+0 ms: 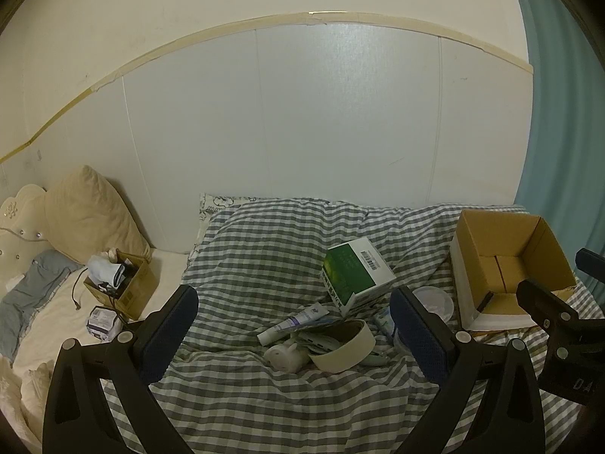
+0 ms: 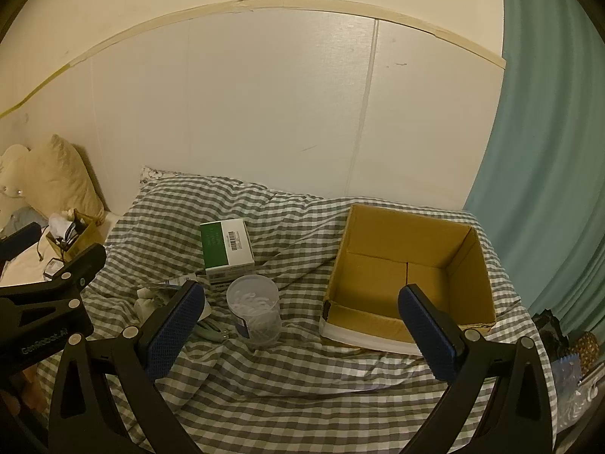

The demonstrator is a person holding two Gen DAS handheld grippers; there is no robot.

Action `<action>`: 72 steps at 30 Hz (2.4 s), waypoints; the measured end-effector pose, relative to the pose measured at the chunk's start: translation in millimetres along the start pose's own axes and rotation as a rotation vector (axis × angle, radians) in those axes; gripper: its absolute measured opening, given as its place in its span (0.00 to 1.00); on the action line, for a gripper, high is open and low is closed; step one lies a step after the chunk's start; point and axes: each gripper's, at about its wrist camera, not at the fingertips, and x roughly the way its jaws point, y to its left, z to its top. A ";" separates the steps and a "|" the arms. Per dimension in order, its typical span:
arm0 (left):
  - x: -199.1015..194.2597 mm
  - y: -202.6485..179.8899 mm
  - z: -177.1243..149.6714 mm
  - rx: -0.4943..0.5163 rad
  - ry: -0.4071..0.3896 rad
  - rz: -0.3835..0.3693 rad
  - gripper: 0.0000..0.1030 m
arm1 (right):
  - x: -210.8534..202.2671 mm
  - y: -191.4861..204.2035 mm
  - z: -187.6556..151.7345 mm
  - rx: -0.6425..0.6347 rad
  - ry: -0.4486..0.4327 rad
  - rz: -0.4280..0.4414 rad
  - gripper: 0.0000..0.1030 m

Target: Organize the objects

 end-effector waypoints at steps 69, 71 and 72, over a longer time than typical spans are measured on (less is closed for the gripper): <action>163.3 -45.6 -79.8 0.172 0.344 -0.128 0.80 | 165.1 37.4 -31.1 0.042 0.284 0.131 0.60; 160.8 -41.0 -74.4 0.163 0.332 -0.167 0.52 | 163.9 36.4 -30.7 0.044 0.284 0.131 0.60; 160.9 -39.6 -73.1 0.157 0.337 -0.186 0.48 | 162.9 35.5 -30.6 0.046 0.283 0.131 0.60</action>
